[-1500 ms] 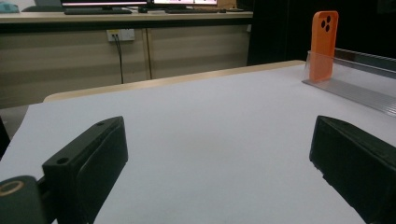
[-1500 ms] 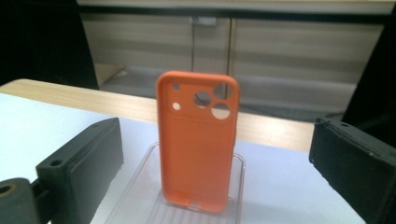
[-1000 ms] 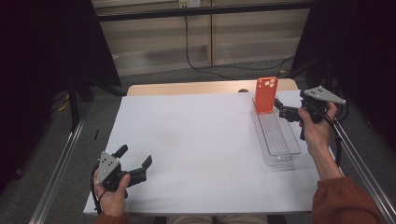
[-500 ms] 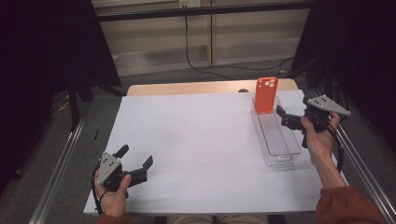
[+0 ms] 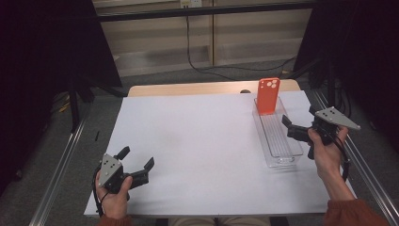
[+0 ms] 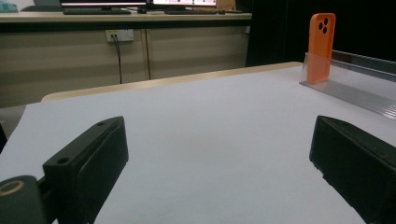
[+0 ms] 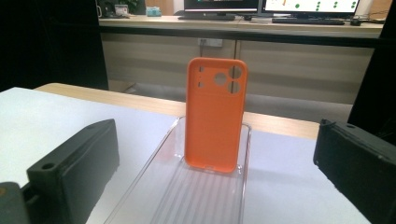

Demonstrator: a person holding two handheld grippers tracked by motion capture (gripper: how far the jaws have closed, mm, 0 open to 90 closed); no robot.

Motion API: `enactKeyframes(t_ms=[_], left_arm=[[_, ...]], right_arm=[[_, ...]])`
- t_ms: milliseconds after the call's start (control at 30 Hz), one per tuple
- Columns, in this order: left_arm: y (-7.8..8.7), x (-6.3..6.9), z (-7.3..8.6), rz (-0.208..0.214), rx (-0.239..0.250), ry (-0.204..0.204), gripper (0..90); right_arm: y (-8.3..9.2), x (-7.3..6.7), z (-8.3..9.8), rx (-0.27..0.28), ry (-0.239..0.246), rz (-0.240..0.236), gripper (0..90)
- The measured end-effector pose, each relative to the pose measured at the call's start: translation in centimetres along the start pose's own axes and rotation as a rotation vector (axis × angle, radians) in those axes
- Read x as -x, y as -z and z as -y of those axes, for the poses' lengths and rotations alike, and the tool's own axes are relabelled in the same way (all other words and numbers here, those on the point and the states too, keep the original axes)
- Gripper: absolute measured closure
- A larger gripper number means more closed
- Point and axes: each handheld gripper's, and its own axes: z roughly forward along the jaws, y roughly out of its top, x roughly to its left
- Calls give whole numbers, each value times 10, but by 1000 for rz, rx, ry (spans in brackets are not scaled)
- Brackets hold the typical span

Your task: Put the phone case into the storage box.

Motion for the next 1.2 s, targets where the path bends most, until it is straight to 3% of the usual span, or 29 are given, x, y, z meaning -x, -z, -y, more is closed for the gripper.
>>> enactKeyframes(t_ms=[167,367,1200], left_arm=[[0,0,0,0,-2,0,43],[0,0,0,-1,-5,1,43],[2,2,2,-20,-10,11,42]], right_arm=[[9,-3,7,4,-21,-3,0],[20,-10,10,22,4,8,0],[57,-17,42,28,-12,39,0]])
